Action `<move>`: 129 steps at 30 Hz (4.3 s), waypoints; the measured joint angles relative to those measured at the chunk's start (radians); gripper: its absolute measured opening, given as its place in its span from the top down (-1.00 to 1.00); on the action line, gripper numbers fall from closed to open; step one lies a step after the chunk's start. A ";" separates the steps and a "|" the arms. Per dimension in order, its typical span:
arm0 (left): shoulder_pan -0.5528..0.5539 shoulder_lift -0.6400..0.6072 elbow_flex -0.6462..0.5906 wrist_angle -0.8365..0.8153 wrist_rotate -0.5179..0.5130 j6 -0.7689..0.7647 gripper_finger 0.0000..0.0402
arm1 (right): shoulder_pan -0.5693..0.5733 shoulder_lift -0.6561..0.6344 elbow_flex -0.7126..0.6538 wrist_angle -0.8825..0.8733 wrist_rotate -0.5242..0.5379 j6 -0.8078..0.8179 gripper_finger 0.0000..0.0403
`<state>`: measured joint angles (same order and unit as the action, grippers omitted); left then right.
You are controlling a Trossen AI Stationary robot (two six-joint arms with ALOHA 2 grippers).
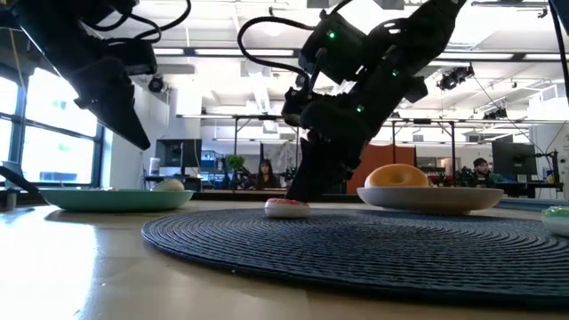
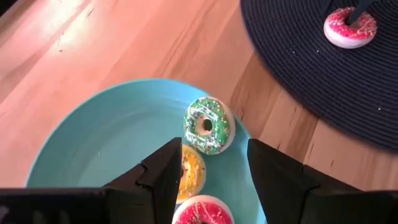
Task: Pick & Place donuts
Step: Put the small pink donut on the light green plate, then put the small green donut on the light green plate
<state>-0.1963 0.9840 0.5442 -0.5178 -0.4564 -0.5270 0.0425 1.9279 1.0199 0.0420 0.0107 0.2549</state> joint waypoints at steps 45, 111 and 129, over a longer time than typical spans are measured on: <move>0.000 0.000 -0.001 0.021 -0.109 0.000 0.11 | -0.176 0.479 0.724 0.079 0.088 -0.023 0.72; 0.000 0.009 -0.002 0.116 -0.025 -0.109 0.11 | 0.288 -0.217 -0.074 -0.816 -0.233 0.531 0.31; 0.000 0.009 -0.002 0.119 -0.108 -0.106 0.11 | 0.269 -0.264 0.087 -0.755 -0.237 0.316 0.89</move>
<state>-0.1963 0.9928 0.5426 -0.3985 -0.5643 -0.6327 0.3114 1.6644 1.1073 -0.7129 -0.2263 0.5707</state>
